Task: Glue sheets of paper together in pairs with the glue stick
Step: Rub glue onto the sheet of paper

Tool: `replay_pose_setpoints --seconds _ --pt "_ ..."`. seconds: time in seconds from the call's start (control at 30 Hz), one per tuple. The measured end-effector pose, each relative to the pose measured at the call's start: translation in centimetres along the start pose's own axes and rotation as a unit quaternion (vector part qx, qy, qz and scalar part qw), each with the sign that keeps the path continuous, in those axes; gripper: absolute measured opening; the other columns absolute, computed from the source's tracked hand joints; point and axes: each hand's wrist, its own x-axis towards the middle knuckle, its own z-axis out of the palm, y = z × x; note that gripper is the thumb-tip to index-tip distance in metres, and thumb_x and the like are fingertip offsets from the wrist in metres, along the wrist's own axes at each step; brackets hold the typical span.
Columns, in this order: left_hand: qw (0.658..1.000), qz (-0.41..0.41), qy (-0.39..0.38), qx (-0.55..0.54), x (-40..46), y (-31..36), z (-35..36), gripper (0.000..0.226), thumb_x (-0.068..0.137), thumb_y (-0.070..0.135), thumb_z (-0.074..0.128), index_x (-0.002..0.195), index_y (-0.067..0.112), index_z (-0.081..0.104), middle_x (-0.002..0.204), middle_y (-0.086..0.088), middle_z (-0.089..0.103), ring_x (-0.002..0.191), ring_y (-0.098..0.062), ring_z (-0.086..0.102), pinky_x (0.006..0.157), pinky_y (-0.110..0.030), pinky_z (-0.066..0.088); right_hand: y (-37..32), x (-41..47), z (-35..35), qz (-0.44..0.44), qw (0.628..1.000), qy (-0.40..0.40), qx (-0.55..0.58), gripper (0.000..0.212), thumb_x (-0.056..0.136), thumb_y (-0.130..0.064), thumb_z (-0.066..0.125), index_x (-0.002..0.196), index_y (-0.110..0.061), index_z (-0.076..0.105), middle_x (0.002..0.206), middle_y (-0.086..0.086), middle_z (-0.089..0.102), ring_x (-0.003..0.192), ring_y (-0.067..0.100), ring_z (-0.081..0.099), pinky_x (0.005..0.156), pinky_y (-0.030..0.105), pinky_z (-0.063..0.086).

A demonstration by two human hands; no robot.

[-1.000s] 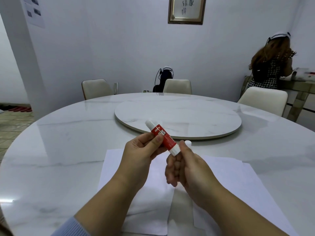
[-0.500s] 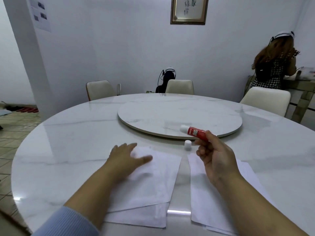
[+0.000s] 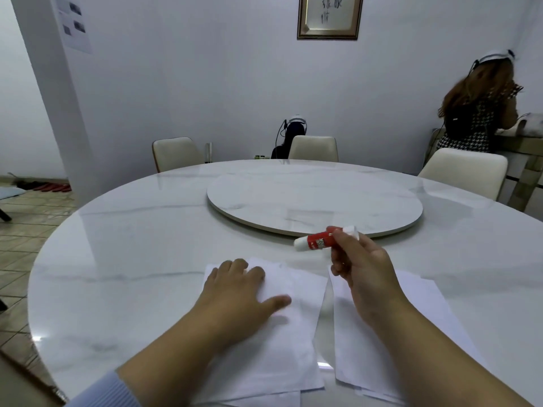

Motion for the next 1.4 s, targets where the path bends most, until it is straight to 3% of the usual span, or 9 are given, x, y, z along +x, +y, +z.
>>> replay_pose_setpoints --seconds 0.13,0.27,0.4,0.63,0.77,0.9,1.13,1.27,1.4 --pt "0.999 0.030 -0.034 0.006 0.6 -0.1 1.2 0.062 0.092 0.056 0.021 0.148 0.033 0.007 0.159 0.010 -0.004 0.144 -0.013 -0.010 0.117 -0.041 -0.005 1.0 -0.2 1.7 -0.061 0.971 -0.031 -0.229 0.019 0.088 -0.035 0.059 0.080 -0.020 0.069 0.062 -0.011 0.070 0.051 0.002 0.054 0.049 0.016 0.044" --pt "0.996 0.034 -0.077 0.014 0.8 -0.4 2.0 0.054 0.097 0.037 0.013 0.149 0.028 -0.002 0.158 0.009 -0.008 0.144 -0.012 -0.010 0.117 -0.040 -0.007 2.2 0.2 2.5 -0.054 0.937 -0.092 -0.331 0.017 0.087 -0.035 0.057 0.077 -0.027 0.068 0.076 -0.016 0.073 0.069 0.001 0.062 0.067 0.023 0.049" --pt "0.996 0.033 -0.084 0.015 1.0 -0.4 1.9 0.054 0.097 0.031 0.012 0.149 0.024 -0.003 0.158 0.009 -0.009 0.144 -0.011 -0.010 0.117 -0.039 -0.006 2.6 0.2 2.4 -0.068 0.920 -0.124 -0.366 0.015 0.087 -0.034 0.056 0.076 -0.029 0.065 0.082 -0.008 0.073 0.078 0.011 0.064 0.075 0.033 0.050" --pt "0.995 0.027 -0.100 0.010 1.1 -0.5 1.8 0.055 0.096 0.031 0.013 0.149 0.026 -0.002 0.158 0.010 -0.009 0.144 -0.009 -0.009 0.116 -0.039 -0.007 0.3 -2.2 1.3 -0.112 0.900 -0.174 -0.384 0.029 0.073 -0.036 0.055 0.062 -0.010 0.048 0.051 -0.009 0.043 0.049 0.006 0.033 0.047 0.017 0.028" --pt "0.994 0.024 -0.108 0.011 1.1 -0.6 1.9 0.056 0.096 0.039 0.013 0.149 0.026 -0.003 0.158 0.011 -0.009 0.144 -0.009 -0.010 0.117 -0.039 -0.007 -0.7 -3.8 0.5 -0.072 0.892 -0.262 -0.362 0.033 0.065 -0.034 0.056 0.065 -0.001 0.052 0.058 0.005 0.045 0.054 0.010 0.039 0.052 0.030 0.033" --pt "0.993 0.029 -0.113 0.009 1.0 -0.7 1.8 0.066 0.092 0.057 0.016 0.149 0.027 -0.003 0.158 0.012 -0.008 0.144 -0.008 -0.011 0.117 -0.039 -0.007 -1.2 -4.2 0.1 -0.007 0.911 -0.318 -0.264 0.030 0.062 -0.033 0.058 0.064 -0.004 0.065 0.058 0.019 0.057 0.049 0.015 0.049 0.048 0.022 0.040" --pt "0.957 0.158 -0.240 0.049 1.0 -2.0 -2.6 0.057 0.096 0.032 0.037 0.143 0.048 0.009 0.149 0.015 -0.029 0.135 -0.013 -0.032 0.112 -0.044 -0.014 -1.4 -2.2 -1.4 -0.049 0.994 -0.041 -0.088 0.024 0.075 -0.028 0.054 0.062 -0.014 0.070 0.046 -0.006 0.046 0.045 0.006 0.041 0.046 0.011 0.038" --pt "0.982 0.082 -0.164 0.037 0.0 -1.3 -2.0 0.059 0.095 0.049 0.031 0.146 0.039 0.005 0.157 0.004 -0.016 0.142 -0.018 -0.020 0.115 -0.043 -0.009 -1.1 -1.7 -1.6 -0.070 0.993 0.016 -0.095 0.030 0.087 -0.024 0.053 0.061 -0.019 0.068 0.051 -0.004 0.049 0.047 0.005 0.041 0.052 0.015 0.040" --pt "0.975 0.056 -0.214 0.037 -0.4 -1.1 -1.4 0.055 0.096 0.046 0.028 0.146 0.042 0.003 0.158 0.005 -0.014 0.143 -0.020 -0.019 0.115 -0.048 -0.011 -0.3 -1.7 -1.4 -0.062 0.992 0.010 -0.114 0.031 0.089 -0.031 0.052 0.083 -0.003 0.063 0.057 -0.002 0.057 0.052 0.007 0.043 0.056 0.022 0.037"
